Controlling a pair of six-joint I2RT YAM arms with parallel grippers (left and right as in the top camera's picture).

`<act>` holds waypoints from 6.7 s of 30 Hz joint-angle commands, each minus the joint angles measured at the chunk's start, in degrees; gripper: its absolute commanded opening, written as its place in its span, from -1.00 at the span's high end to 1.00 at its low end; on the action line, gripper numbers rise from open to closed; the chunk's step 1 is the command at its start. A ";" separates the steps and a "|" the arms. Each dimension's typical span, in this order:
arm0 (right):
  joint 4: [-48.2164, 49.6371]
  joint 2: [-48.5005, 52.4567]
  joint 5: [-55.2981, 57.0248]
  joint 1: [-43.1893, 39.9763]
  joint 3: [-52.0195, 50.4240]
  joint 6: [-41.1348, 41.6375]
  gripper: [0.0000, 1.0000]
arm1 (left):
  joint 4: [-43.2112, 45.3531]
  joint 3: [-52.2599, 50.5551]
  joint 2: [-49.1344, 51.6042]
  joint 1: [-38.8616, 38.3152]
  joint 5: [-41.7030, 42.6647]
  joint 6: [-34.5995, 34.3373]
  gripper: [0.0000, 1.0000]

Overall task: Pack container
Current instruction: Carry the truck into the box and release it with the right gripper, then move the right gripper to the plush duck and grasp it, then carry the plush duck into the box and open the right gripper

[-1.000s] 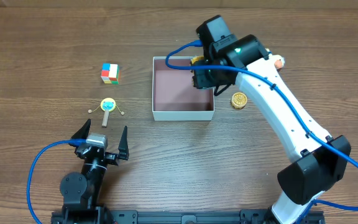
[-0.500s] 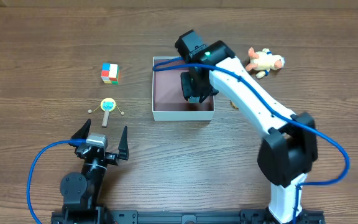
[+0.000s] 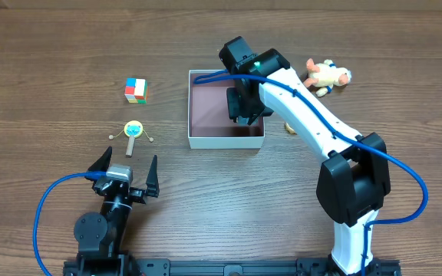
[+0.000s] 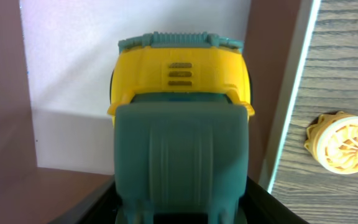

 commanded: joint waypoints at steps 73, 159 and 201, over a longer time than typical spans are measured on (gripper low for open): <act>-16.79 15.72 -4.50 -28.39 33.20 7.93 -1.00 | 0.07 -0.20 -0.17 0.35 0.04 0.87 -1.00; -24.09 11.78 0.79 -0.42 40.59 -7.10 0.41 | 0.07 -0.20 -0.17 0.35 0.04 0.87 -1.00; -27.04 11.69 8.94 -14.75 42.82 3.74 -1.00 | 0.07 -0.20 -0.17 0.35 0.04 0.87 -1.00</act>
